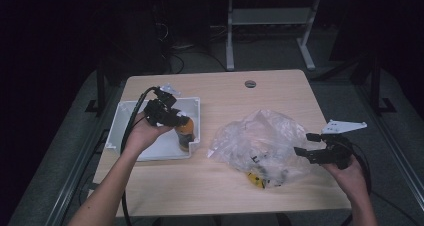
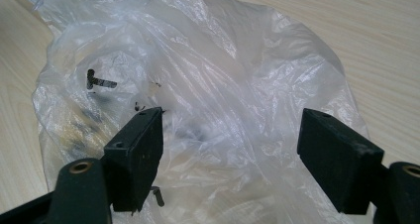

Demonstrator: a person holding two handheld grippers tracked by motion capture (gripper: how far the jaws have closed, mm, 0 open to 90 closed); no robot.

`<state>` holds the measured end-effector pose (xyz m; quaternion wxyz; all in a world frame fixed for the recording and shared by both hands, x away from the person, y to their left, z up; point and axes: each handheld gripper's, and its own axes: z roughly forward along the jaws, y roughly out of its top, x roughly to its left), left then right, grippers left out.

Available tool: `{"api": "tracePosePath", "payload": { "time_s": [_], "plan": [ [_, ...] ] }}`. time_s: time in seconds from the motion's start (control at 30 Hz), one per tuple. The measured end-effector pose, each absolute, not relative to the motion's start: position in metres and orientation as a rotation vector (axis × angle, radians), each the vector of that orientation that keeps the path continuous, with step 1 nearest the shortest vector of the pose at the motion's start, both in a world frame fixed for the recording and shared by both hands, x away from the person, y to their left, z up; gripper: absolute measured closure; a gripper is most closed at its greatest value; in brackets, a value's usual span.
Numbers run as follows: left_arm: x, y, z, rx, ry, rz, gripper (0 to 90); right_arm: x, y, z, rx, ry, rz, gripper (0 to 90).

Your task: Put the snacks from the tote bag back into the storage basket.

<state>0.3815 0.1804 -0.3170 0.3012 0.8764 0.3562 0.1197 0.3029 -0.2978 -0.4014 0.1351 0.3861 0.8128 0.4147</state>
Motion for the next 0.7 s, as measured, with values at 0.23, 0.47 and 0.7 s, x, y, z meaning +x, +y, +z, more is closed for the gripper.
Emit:
{"api": "tracePosePath", "payload": {
  "time_s": [0.23, 0.47, 0.7],
  "plan": [
    [0.381, 0.183, -0.311, 2.310, 0.938, 0.324, 52.1, 0.303, -0.298, -0.401, 1.123, 2.355, 1.202, 25.4],
    [0.379, 0.185, -0.308, 2.295, 0.937, 0.320, 49.6, 0.303, -0.297, -0.402, 1.122, 2.358, 1.197, 25.4],
    [0.375, 0.188, -0.305, 2.271, 0.925, 0.310, 47.9, 0.303, -0.298, -0.403, 1.125, 2.354, 1.198, 25.4]
  ]
}}
